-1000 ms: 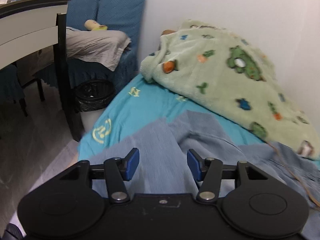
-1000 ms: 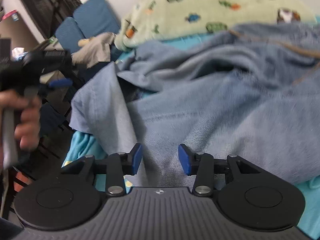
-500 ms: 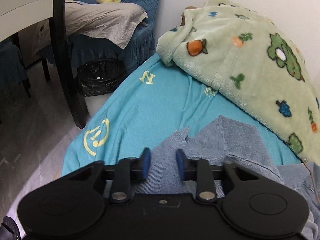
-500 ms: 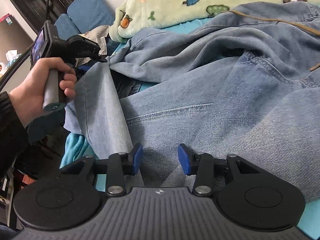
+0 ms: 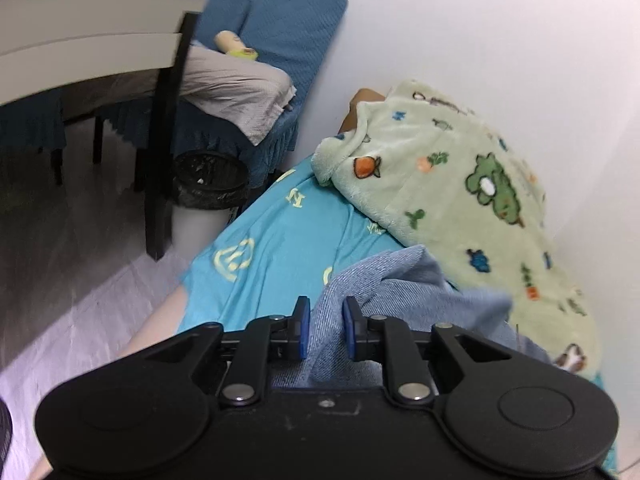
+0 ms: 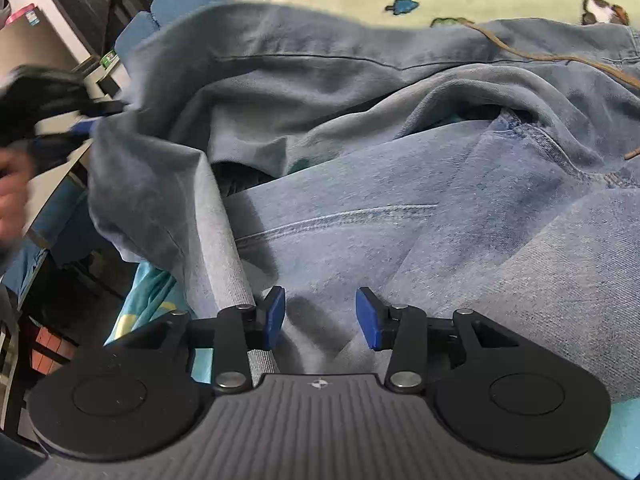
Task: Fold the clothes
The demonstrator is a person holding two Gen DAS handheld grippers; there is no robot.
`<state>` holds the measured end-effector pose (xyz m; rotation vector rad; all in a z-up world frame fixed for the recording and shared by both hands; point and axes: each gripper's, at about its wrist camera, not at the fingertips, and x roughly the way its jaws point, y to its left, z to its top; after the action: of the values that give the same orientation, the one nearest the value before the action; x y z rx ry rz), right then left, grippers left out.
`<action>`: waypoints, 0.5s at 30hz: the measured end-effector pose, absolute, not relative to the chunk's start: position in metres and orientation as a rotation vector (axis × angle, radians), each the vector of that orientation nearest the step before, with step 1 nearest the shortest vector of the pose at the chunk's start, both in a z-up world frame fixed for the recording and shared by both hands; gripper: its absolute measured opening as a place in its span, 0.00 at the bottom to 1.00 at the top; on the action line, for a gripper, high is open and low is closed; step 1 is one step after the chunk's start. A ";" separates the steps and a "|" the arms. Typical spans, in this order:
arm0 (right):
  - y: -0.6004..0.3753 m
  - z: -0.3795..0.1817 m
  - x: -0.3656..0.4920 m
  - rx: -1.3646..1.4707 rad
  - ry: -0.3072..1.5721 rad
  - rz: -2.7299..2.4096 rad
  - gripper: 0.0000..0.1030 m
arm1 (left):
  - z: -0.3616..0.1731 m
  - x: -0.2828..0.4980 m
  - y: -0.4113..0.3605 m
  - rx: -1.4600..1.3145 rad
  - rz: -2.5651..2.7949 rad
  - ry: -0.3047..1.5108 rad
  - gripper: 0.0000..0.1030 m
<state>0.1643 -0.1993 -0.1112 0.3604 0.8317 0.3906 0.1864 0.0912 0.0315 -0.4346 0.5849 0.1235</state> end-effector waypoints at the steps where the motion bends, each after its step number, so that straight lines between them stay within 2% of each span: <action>1: -0.199 -0.111 0.163 0.353 0.832 0.396 0.42 | 0.033 0.172 0.092 -0.444 0.119 0.578 0.15; 9: -0.197 -0.107 0.155 0.312 0.833 0.430 0.42 | -0.004 0.098 0.071 -0.449 0.058 0.647 0.13; 15: -0.198 -0.107 0.157 0.312 0.844 0.415 0.40 | -0.026 0.091 0.050 -0.342 0.016 0.736 0.14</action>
<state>0.1567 -0.1981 -0.1075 0.3120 0.8443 0.4148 0.0907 0.0504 -0.0259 -0.3423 0.7361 0.0163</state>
